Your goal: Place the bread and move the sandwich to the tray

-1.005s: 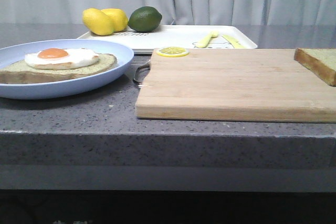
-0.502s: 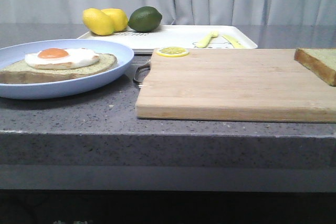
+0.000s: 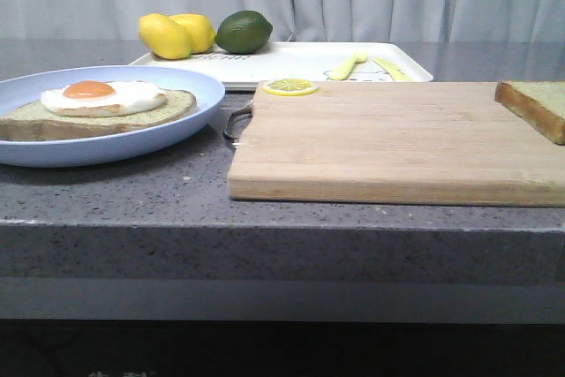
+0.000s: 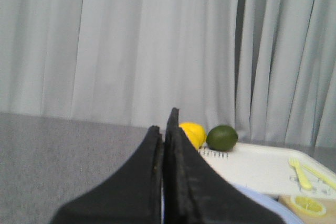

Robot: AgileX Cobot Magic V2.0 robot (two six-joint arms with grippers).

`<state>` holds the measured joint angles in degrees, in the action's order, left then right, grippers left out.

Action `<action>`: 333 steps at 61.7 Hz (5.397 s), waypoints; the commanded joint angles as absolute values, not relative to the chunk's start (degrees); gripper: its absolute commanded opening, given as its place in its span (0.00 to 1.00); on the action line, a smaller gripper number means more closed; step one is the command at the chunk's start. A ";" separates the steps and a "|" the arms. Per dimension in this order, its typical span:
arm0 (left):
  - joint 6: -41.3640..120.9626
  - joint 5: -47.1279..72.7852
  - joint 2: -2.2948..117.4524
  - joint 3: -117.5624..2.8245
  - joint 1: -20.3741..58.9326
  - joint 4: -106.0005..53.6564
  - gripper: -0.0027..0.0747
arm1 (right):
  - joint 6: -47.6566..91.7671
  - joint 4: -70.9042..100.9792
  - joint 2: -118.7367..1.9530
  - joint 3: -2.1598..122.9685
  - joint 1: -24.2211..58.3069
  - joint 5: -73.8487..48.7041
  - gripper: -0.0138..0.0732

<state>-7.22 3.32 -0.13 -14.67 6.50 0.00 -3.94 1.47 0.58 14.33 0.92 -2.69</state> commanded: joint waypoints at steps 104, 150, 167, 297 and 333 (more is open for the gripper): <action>-6.99 30.44 41.64 -47.53 8.16 3.54 0.65 | -4.01 3.32 -44.31 50.95 0.66 -49.96 0.90; -5.49 30.65 41.64 -47.53 24.17 4.41 0.65 | 12.13 28.15 -74.94 70.65 -30.59 -71.86 0.90; -5.49 30.93 41.64 -47.53 24.17 4.41 0.65 | 22.76 43.10 -85.18 69.90 -39.67 -74.73 0.90; -5.49 30.93 41.64 -47.53 24.17 4.41 0.65 | 36.86 81.73 -76.01 62.81 -18.56 -74.89 0.26; -5.49 30.93 41.64 -47.53 24.17 4.31 0.65 | 38.44 102.11 -81.62 63.00 24.09 -35.88 0.26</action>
